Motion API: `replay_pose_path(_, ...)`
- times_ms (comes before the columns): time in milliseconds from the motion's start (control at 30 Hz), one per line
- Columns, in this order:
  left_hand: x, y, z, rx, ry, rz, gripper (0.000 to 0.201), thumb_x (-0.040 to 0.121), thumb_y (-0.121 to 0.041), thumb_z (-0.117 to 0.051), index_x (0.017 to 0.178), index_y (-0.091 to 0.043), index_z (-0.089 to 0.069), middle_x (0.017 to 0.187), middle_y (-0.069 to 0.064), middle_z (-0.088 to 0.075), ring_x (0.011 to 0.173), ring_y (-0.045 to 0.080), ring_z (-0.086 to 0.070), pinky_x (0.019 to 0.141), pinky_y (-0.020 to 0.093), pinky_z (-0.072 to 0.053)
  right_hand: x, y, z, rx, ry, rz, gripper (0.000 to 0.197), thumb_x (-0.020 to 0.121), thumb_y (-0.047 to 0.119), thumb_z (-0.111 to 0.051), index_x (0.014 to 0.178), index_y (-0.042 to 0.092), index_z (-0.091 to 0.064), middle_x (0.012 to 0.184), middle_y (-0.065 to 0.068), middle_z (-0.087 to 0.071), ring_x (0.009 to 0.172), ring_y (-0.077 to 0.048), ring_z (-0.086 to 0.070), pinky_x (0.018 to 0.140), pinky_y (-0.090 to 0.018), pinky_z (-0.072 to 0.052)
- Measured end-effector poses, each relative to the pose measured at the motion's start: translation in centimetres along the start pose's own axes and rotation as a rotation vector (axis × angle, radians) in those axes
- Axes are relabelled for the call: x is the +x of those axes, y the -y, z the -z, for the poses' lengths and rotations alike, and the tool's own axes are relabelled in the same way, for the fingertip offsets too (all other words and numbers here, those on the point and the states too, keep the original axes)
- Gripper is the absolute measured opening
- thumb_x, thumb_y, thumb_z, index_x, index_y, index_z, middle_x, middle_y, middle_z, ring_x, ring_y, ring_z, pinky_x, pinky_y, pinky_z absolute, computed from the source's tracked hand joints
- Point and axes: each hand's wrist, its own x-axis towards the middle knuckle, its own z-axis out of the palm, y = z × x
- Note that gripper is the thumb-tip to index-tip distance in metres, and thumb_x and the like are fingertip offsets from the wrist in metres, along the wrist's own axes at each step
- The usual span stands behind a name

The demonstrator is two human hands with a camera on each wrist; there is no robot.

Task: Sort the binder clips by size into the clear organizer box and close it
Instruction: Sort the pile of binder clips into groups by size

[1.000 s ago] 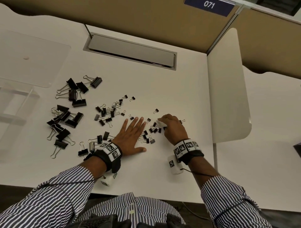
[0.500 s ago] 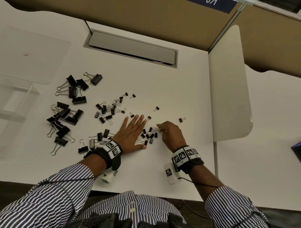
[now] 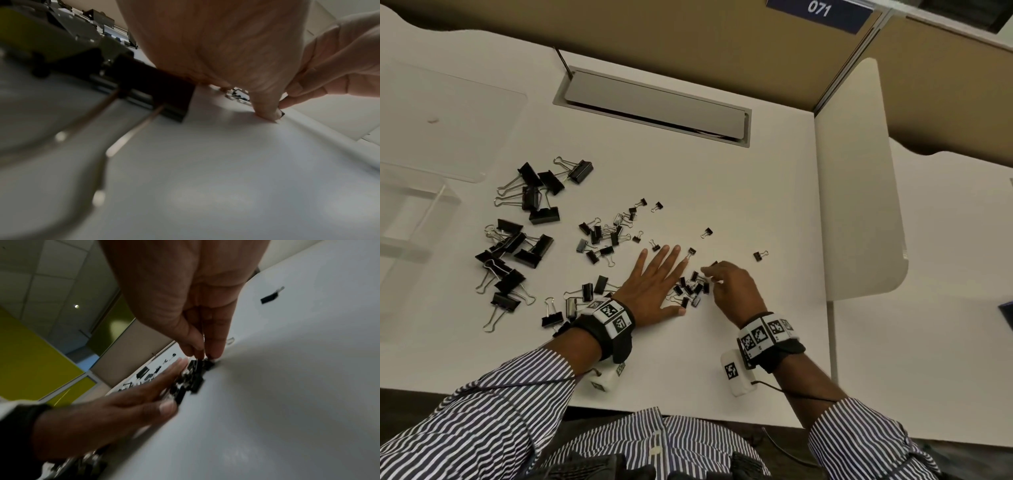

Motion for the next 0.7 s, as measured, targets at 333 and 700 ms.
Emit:
replay_pose_path(333,0.0,0.2,-0.3,-0.001,-0.031,-0.008,0.085,0.091,-0.072,-0.027,0.156,-0.028,0.006,0.161,0.01,0.022,0.147,0.026,0.024,0.116,0.059,0.004,0.2,-0.7,-0.3,-0.146,0.002,0.014,0.05,0.083,-0.003,-0.049,0.128,0.014,-0.063,0.129,-0.002,-0.059,0.117,-0.024,-0.056,0.092,-0.038,-0.051)
replay_pose_path(700,-0.3,0.4,0.3,-0.066,0.002,-0.04,0.079,0.089,-0.075,-0.031,0.151,-0.046,0.009,0.157,0.007,0.032,0.143,0.025,0.033,0.115,0.057,0.015,1.2,-4.5,2.5,-0.113,-0.186,-0.108,0.043,0.084,0.001,-0.056,0.114,0.028,-0.071,0.11,0.009,-0.064,0.1,-0.016,-0.062,0.081,-0.028,-0.051)
